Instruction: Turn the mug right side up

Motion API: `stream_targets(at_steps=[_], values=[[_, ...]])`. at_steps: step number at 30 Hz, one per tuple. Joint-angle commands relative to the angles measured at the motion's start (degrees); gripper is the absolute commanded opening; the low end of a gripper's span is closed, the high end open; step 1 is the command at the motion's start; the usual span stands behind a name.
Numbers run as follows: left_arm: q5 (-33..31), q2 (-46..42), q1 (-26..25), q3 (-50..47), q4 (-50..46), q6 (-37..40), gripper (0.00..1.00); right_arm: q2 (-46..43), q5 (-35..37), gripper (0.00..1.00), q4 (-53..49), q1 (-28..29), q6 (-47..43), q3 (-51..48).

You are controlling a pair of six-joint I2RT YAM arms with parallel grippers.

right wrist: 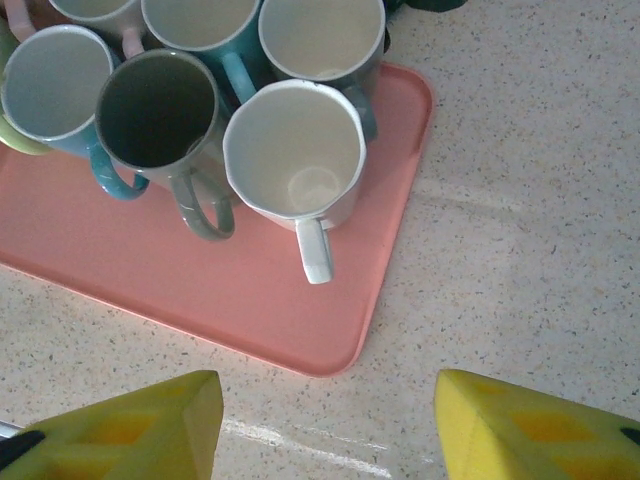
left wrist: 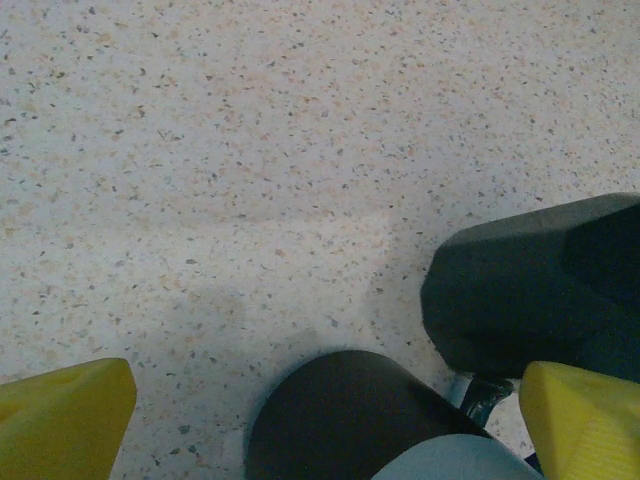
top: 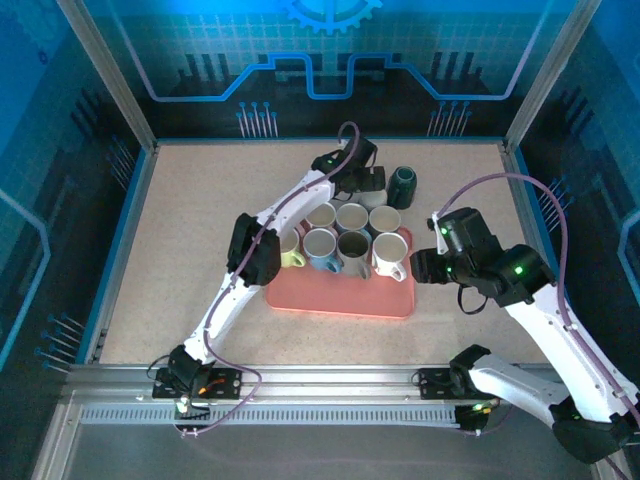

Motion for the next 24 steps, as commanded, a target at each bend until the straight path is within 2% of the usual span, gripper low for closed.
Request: stream_targets(at_steps=[1,7,12,24], values=[[-0.25,-2.08,-1.88,-0.11,-4.14,3.12,0.99,-0.68,-0.91,0.59,0.21,-0.90,-0.28,-0.58],[-7.69,-2.30,0.13,0.70,-5.19,4.15,0.99,-0.96,-0.94,0.59,-0.37,-1.04,-0.76,-0.45],[-9.67,-3.60,1.13,1.48,-4.52,6.97,0.99,-1.40,-0.89,0.59,-0.99,-1.17,-0.91,-0.36],[3.35,-6.61,-0.79,-0.30,-1.65,2.20,0.99,-2.37,-1.39,0.59,-1.38,-1.26,-0.02,-0.90]])
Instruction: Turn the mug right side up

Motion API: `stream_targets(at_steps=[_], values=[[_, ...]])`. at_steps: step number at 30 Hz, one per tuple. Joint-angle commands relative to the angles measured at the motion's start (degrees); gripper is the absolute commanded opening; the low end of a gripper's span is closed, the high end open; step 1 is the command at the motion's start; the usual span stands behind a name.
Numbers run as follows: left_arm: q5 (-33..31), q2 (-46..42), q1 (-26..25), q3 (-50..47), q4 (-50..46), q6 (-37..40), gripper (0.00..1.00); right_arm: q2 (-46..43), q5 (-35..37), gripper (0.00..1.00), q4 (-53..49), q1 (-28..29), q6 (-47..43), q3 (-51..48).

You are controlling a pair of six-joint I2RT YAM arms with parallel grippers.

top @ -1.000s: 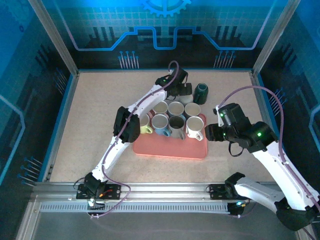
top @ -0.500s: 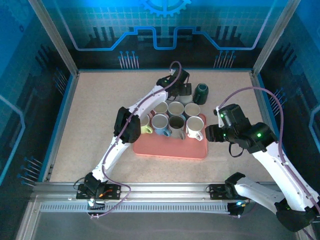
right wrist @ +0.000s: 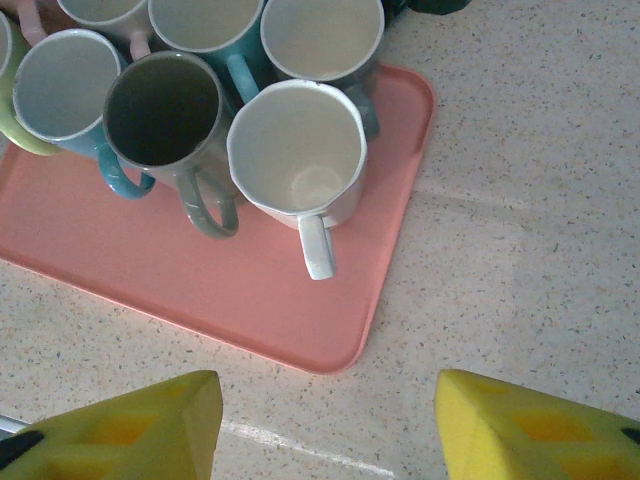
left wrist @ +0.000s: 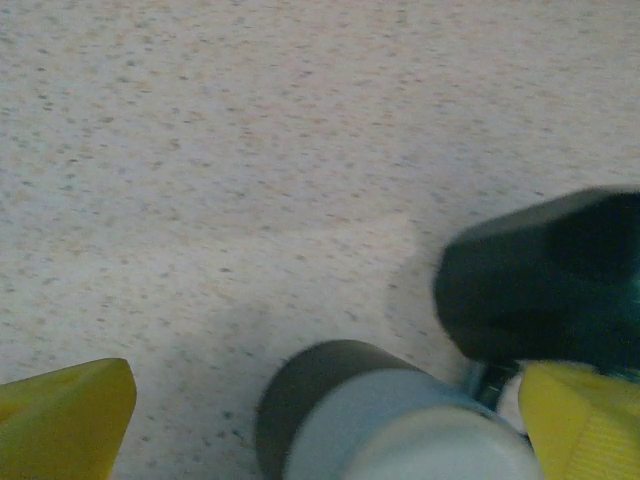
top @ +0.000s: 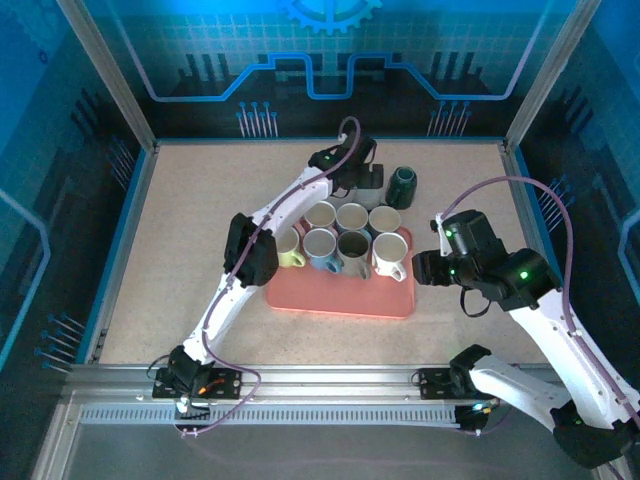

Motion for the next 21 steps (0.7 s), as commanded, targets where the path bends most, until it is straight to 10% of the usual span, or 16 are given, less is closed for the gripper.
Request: stream_targets(at_steps=[1,21], values=[[4.83,-3.55,-0.83,-0.32,0.78,-1.93,0.99,-0.83,-0.57,0.59,-1.20,-0.73,0.25,-0.76],[2.52,0.84,-2.49,-1.84,-0.97,-0.31,0.99,-3.30,-0.61,0.60,-1.27,-0.73,1.65,-3.96]])
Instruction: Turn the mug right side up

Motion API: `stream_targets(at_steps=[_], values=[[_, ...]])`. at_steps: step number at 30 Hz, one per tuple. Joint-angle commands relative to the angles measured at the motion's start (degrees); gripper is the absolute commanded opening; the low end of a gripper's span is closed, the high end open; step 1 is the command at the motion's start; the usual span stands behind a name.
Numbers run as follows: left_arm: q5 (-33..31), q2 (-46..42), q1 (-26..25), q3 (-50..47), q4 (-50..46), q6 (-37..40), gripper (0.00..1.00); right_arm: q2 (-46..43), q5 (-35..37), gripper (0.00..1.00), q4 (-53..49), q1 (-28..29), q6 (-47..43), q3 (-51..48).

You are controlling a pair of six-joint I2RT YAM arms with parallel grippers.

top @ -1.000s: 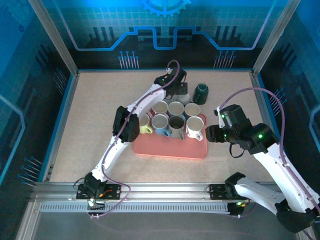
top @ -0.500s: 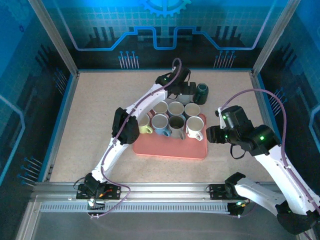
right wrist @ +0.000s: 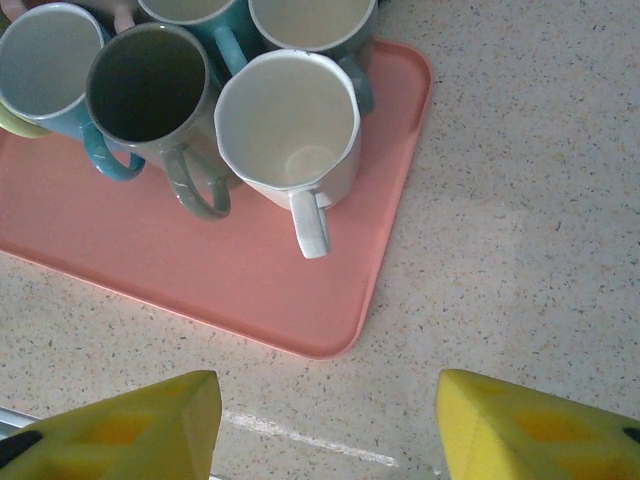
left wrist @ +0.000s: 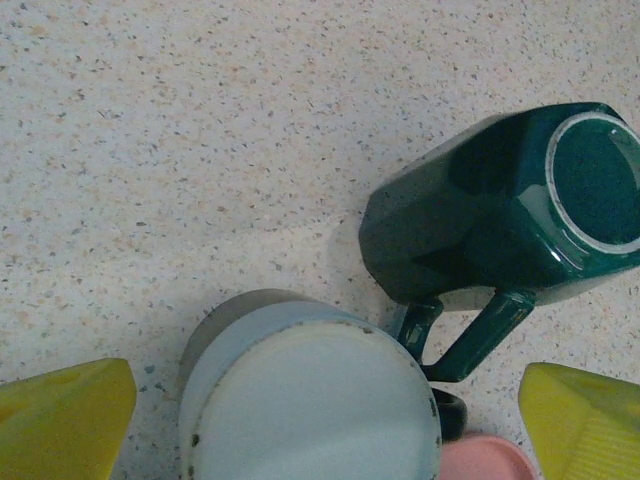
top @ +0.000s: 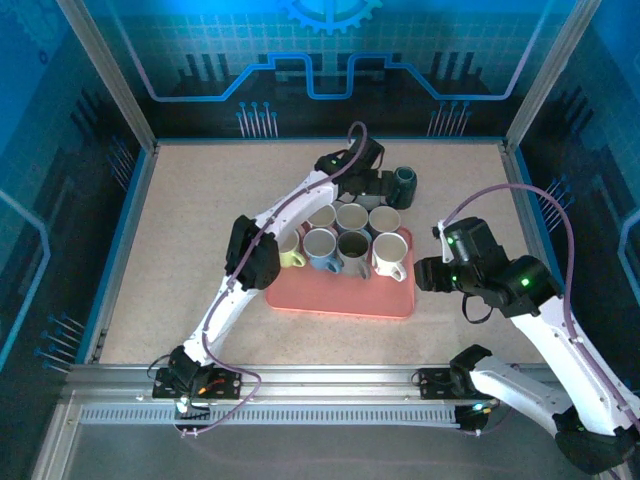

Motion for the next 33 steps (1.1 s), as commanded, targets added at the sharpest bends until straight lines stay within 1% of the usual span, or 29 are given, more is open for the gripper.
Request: stream_targets(at_steps=[1,8,17,21,25,27,30,33], values=[[-0.53,1.76,-0.46,-0.38,-0.92,0.41,0.99,-0.89,-0.28,0.60,-0.91,-0.74,0.77,-1.05],[-2.68,2.60,-0.41,-0.72,-2.15,0.59,0.98,-1.50,-0.06,0.60,-1.06,-0.78,0.68,-1.39],[-2.00,3.91,-0.38,-0.65,-2.78,0.39,0.86,-1.51,-0.23,0.60,-0.36,-0.82,0.77,-2.37],[-1.97,4.08,-0.12,-0.49,-2.51,0.50,0.77,-1.51,-0.11,0.60,-0.23,-0.82,0.66,-2.46],[-2.38,4.09,0.49,-0.08,-2.75,0.29,0.62,-1.43,-0.13,0.60,-0.27,-0.86,0.56,-2.31],[-3.63,4.11,0.67,0.82,-3.38,0.78,0.56,-1.43,0.01,0.60,-0.27,-0.91,0.48,-2.28],[-4.70,3.29,1.33,1.38,-3.38,1.05,0.54,-1.34,0.45,0.60,-0.10,-0.91,0.42,-2.46],[-7.36,1.69,2.08,2.03,-3.23,2.03,0.51,-1.17,0.15,0.60,0.66,-0.94,1.30,-2.08]])
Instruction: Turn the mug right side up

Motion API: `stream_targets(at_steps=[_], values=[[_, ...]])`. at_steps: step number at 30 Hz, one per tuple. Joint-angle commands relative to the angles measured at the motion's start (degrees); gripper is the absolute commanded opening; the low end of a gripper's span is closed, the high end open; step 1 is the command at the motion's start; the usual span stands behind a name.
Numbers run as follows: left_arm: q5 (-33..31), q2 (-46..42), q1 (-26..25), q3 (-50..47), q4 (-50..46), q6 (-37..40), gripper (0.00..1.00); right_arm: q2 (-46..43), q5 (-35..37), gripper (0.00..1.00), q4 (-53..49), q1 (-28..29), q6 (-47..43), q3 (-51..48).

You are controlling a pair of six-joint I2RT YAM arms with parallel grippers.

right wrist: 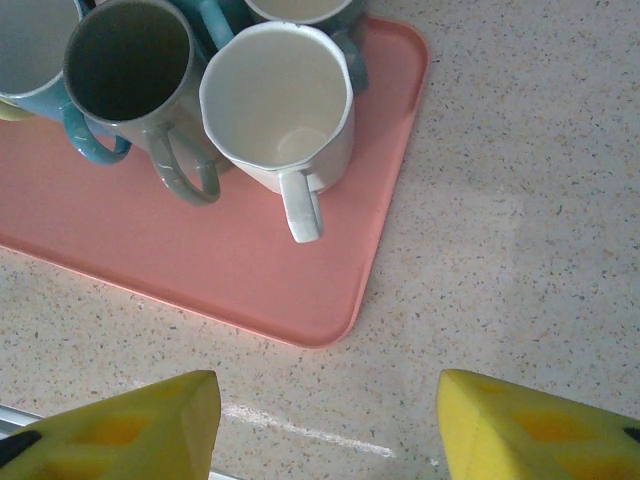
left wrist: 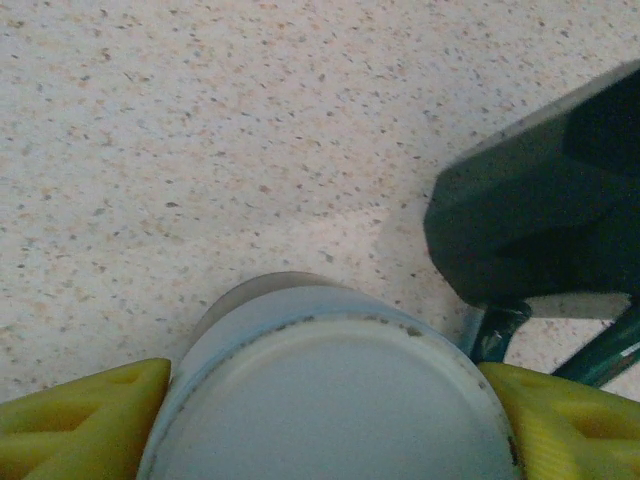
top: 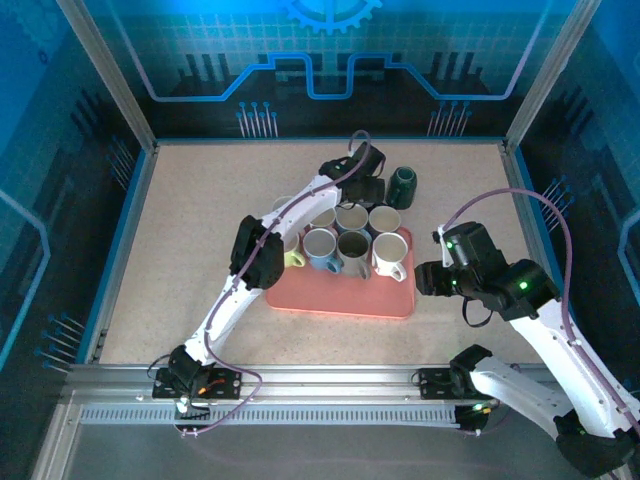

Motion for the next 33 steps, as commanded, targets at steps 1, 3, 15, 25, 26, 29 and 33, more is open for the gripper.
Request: stream_targets(at_steps=[1,3,15,25,26,29,33], values=[[-4.32,-2.24,1.87,2.04,-2.18,1.81,0.51,-0.04,0.03,0.59,0.79,-0.84,1.22,0.52],[-5.61,-4.23,2.53,2.06,-1.07,1.91,0.50,-0.04,0.21,0.59,1.28,-0.89,1.34,1.42],[-4.60,-19.88,4.80,0.74,6.57,-0.06,0.50,-0.19,0.57,0.58,3.12,-0.90,0.54,7.39],[11.44,-43.80,7.68,-21.00,20.57,-6.10,0.53,3.05,-8.73,0.59,7.43,-0.98,0.76,13.96],[13.78,-47.55,7.68,-24.38,23.93,-5.72,0.53,3.27,-10.80,0.59,8.35,-0.99,1.45,15.01],[19.37,-58.46,7.73,-38.38,38.07,-4.77,0.54,3.01,-17.67,0.59,12.20,-1.90,9.16,16.56],[25.97,-70.70,8.31,-54.55,56.20,-4.56,0.55,3.50,-37.89,0.59,24.28,-7.08,23.11,15.23]])
